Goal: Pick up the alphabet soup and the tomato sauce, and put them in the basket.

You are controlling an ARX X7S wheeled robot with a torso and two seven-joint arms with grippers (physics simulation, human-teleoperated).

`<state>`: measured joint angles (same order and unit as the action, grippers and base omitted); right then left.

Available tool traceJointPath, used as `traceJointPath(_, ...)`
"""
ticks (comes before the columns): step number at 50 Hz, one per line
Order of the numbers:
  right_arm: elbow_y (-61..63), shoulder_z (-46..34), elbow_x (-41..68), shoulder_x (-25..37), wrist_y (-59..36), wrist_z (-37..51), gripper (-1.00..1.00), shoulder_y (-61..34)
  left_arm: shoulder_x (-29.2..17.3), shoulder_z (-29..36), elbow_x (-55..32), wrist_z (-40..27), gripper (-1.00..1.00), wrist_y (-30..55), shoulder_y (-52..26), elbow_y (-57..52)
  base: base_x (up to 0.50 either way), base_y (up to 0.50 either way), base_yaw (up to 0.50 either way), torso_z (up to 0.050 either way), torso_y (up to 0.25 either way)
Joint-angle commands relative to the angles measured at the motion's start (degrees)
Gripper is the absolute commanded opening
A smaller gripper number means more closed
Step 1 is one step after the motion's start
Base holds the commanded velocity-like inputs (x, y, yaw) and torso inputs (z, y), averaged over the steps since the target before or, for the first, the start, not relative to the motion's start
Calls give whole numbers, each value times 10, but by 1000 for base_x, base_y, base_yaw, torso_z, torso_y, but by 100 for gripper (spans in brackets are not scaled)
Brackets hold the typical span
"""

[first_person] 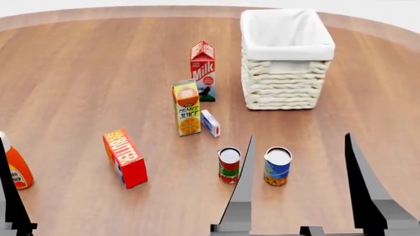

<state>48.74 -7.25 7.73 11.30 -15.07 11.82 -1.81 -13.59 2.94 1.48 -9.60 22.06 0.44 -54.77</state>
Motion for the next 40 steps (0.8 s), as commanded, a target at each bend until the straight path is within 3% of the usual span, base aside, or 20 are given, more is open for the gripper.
traceJointPath(1, -1, -6, 1, 6, 2, 4, 100, 2, -6, 2, -3, -7, 100, 0, 3, -3, 0, -191, 0, 0, 0)
traceJointPath(7, 14, -3, 10, 9, -25, 8, 100, -10, -8, 5, -3, -10, 100, -3, 4, -1, 0, -191, 0, 0, 0)
traceJointPath(28, -9, -12, 6, 17, 17, 12, 100, 9, -15, 11, -7, -20, 100, -6, 4, 4, 0, -189, 0, 0, 0)
traceJointPath(40, -9, -23, -5, 25, 12, 19, 100, 4, -20, 13, -10, -25, 100, -5, 1, 5, 68, 0, 0, 0, 0)
